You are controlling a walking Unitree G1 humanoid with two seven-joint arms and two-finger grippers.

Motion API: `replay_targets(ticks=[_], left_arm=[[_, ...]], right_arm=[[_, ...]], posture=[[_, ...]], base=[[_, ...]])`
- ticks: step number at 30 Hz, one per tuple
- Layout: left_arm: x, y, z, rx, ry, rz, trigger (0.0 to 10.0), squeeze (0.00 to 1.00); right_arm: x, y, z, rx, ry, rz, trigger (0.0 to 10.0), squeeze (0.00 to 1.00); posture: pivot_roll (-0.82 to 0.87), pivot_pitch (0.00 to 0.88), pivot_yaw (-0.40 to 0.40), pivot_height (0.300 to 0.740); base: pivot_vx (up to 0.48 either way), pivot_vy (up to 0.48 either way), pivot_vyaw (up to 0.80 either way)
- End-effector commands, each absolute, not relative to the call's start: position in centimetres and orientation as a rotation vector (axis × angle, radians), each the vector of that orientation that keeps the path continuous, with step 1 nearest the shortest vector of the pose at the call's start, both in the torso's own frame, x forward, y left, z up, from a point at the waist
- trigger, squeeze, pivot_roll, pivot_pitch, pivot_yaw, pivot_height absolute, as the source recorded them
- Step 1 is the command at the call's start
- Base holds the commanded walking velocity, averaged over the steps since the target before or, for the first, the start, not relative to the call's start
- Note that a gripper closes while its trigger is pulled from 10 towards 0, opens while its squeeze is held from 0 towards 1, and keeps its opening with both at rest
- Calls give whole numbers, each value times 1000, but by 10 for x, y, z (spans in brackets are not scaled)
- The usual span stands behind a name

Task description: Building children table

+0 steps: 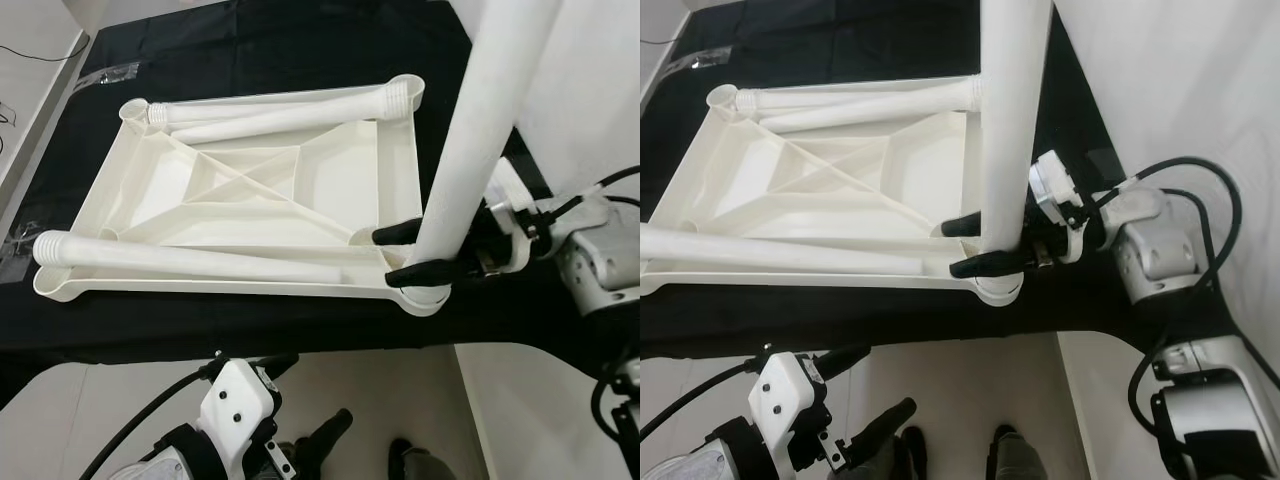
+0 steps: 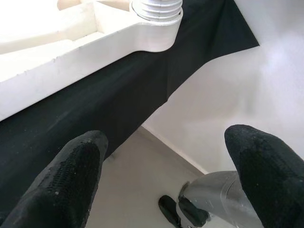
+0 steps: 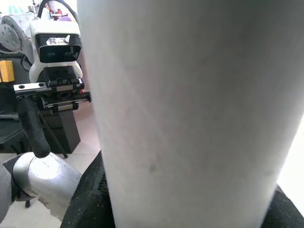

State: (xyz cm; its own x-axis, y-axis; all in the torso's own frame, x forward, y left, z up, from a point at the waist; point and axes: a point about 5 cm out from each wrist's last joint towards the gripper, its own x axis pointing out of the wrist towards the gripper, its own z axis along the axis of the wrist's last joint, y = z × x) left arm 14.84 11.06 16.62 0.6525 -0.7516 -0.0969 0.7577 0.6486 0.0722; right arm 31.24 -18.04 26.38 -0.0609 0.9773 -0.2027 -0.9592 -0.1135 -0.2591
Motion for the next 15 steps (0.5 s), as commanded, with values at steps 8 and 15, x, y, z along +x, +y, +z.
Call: replay_targets(ticks=[8, 15], left_arm=[[147, 113, 163, 129, 94, -864, 10000, 0], [148, 113, 163, 129, 93, -864, 10000, 0]], right_arm=[[308, -171, 232, -319, 50, 1698, 10000, 0], [313, -161, 222, -370, 55, 1642, 10000, 0]], posture=[[136, 340, 134, 740], [129, 339, 128, 740]], base=[[0, 0, 0], [0, 0, 0]])
